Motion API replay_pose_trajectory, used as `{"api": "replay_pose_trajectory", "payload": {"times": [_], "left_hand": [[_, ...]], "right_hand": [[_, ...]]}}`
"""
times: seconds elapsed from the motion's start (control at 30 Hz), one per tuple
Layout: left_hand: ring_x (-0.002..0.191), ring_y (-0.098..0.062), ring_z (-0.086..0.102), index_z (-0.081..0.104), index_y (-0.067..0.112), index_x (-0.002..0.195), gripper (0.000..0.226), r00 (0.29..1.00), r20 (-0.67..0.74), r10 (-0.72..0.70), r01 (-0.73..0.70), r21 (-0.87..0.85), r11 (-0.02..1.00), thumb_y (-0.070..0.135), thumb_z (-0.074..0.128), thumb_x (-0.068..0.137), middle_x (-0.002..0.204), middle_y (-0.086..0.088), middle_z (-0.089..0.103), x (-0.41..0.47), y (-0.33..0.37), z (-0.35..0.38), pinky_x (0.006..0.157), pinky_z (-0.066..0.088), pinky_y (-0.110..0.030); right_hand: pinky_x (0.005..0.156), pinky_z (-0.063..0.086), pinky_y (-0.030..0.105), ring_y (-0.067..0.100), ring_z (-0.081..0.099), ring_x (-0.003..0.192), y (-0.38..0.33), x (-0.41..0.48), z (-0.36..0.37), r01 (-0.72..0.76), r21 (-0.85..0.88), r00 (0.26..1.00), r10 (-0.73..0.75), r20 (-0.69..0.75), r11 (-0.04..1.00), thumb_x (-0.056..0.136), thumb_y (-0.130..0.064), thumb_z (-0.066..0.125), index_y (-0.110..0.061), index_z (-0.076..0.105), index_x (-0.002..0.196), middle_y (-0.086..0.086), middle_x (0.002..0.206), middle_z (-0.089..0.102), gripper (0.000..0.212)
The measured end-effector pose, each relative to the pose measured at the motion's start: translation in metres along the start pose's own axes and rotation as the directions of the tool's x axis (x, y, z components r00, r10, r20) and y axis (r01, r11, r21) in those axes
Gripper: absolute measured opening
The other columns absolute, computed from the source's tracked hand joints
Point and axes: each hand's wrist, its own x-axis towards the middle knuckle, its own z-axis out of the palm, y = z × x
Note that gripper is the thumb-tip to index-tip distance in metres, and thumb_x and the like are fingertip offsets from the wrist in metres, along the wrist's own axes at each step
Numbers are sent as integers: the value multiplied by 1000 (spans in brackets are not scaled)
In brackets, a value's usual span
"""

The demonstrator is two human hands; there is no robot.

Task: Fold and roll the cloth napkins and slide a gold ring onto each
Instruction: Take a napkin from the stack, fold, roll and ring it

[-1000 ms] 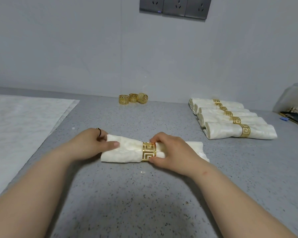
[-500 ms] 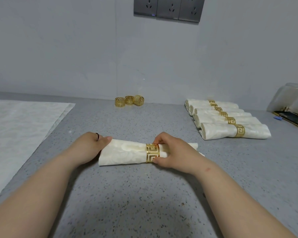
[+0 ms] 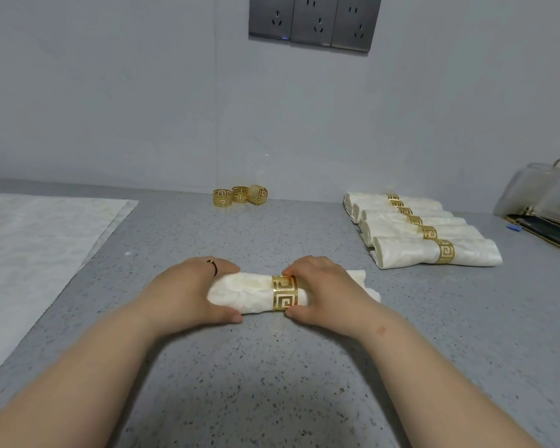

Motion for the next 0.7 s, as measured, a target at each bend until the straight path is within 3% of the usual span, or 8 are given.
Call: {"api": "replay_pose_trajectory", "payload": {"times": [0.13,0.27,0.37,0.47,0.53,0.57,0.63,0.7], "left_hand": [[102,-6,50,49,34,124,60,996,-83,15,-13,24,1000,52,69,70,120,14,55,3,-4,6,83,40,-21],[119,-7,45,45,33,130,100,993,-103,59,-61,-15,998,80,35,43,132,14,48,2,1,7,93,35,-21],[128,-8,36,44,32,132,100,967,-232,104,-119,-55,991,78,20,46,140,13,41,-1,9,6,102,28,-22],[131,-10,34,43,28,133,78,939,-315,138,-170,-77,982,72,36,69,142,10,39,-1,16,8,103,25,-22],[130,-9,34,42,28,134,59,940,-299,163,-192,-69,979,59,47,83,143,11,38,-2,19,13,103,26,-22],[129,-8,35,41,30,134,64,947,-269,177,-203,-70,977,66,43,81,142,12,38,-2,21,15,102,27,-20],[126,-6,38,43,32,132,103,954,-205,221,-239,-67,969,94,16,55,138,13,42,-2,26,19,98,27,-16],[123,-3,40,44,32,131,125,965,-123,232,-242,-73,968,98,-5,36,137,15,43,0,26,27,95,26,-12]], "right_hand": [[96,32,27,17,46,112,-7,0,1,-4,-38,1000,3,-24,999,83,-29,61,-20,47,125,-1,122,54,45],[98,32,29,18,49,107,-7,-3,-2,-4,-73,998,-1,-61,997,83,-26,60,-20,52,118,-2,113,59,36],[107,20,31,15,45,114,-2,-8,-10,-22,-153,995,6,-102,988,83,-29,57,-23,53,115,-5,113,58,33],[112,5,33,13,35,125,9,-21,-24,-84,-229,991,56,-124,970,86,-32,54,-26,53,117,-6,117,57,32],[109,9,31,14,34,125,22,-37,-36,-141,-271,985,107,-136,952,86,-32,53,-28,52,117,-7,118,57,31],[104,14,29,14,35,123,30,-46,-43,-178,-286,979,142,-145,941,86,-32,54,-29,52,117,-8,117,57,31],[88,20,28,15,37,116,48,-63,-53,-275,-289,957,234,-170,917,86,-31,55,-31,51,118,-10,116,57,32],[77,18,26,15,37,112,68,-79,-57,-376,-267,923,334,-191,887,86,-33,56,-33,51,119,-9,115,57,33]]}}
